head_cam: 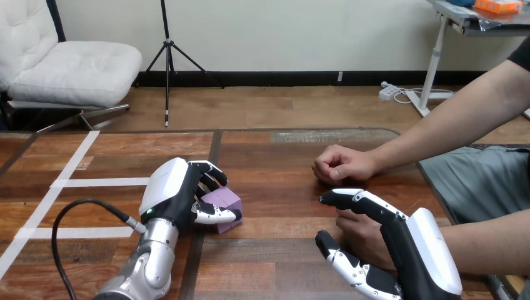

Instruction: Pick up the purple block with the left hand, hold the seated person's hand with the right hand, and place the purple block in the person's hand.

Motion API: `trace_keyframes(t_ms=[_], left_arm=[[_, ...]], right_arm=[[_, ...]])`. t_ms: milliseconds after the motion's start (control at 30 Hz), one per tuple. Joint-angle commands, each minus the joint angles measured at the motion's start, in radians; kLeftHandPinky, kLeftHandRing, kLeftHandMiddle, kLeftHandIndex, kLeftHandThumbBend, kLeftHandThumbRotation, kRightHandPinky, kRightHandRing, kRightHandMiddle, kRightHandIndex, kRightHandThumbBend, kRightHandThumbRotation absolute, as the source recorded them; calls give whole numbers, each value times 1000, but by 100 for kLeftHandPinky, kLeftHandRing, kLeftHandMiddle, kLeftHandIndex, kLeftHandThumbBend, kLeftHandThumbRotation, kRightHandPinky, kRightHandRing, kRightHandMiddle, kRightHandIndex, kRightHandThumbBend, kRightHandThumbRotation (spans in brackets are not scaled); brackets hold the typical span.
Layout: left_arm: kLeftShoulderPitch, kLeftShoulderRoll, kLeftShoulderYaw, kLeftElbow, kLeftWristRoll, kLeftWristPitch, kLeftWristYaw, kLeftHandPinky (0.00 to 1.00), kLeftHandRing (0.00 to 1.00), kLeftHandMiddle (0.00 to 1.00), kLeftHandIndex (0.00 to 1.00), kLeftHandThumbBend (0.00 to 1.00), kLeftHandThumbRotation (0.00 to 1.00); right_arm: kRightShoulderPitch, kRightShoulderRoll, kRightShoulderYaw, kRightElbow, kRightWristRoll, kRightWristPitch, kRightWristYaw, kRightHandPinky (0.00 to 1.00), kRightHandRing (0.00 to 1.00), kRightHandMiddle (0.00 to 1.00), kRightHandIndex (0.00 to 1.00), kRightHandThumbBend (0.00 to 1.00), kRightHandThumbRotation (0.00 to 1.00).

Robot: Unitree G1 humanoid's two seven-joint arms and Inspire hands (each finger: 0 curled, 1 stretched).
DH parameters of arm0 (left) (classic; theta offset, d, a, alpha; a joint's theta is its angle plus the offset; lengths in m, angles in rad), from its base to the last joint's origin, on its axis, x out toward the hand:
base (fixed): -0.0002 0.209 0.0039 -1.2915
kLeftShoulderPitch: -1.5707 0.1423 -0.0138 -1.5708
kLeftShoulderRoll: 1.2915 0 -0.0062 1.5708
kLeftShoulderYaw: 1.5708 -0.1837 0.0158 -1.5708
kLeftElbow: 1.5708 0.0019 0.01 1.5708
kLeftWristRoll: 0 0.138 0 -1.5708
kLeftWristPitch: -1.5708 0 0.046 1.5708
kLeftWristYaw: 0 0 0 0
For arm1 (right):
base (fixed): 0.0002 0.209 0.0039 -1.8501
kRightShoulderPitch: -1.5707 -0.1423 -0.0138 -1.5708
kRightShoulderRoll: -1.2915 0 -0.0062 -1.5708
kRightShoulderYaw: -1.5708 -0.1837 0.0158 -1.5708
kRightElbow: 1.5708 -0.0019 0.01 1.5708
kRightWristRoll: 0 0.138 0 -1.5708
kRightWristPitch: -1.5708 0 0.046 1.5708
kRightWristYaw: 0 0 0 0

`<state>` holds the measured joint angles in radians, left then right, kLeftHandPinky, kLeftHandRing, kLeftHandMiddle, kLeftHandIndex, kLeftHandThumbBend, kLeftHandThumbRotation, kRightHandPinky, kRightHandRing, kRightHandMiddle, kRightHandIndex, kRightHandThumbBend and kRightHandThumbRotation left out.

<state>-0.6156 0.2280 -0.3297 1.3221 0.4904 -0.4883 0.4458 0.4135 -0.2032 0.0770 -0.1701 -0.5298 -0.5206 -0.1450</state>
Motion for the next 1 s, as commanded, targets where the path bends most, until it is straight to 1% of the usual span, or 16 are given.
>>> trace_keyframes(t_ms=[0,233,433,733,833,967], left_arm=[[-17,-4,29,-53,-27,-49,1,41,46,52,55,64,0],[-5,-8,37,-62,-38,-78,-4,40,46,52,55,64,0],[10,-14,50,-73,-48,-107,-15,40,46,52,56,64,0],[41,-28,67,-97,-68,-175,-9,39,45,52,55,67,0],[53,-35,76,-105,-85,-201,-13,39,45,52,55,67,0],[68,-45,92,-117,-104,-238,-20,39,45,52,54,69,0]], right_arm=[[-47,-4,-6,-48,1,6,-2,73,73,73,71,44,46],[-46,-5,-7,-50,1,13,-1,73,73,73,71,45,47],[-43,-7,-12,-55,-17,20,-10,72,73,74,71,46,48],[-39,-5,-23,-62,-34,30,-19,69,73,74,72,47,49],[-40,-9,-26,-60,-33,27,-21,69,73,74,72,48,48],[-41,-13,-29,-59,-18,24,-13,69,74,74,72,48,47]])
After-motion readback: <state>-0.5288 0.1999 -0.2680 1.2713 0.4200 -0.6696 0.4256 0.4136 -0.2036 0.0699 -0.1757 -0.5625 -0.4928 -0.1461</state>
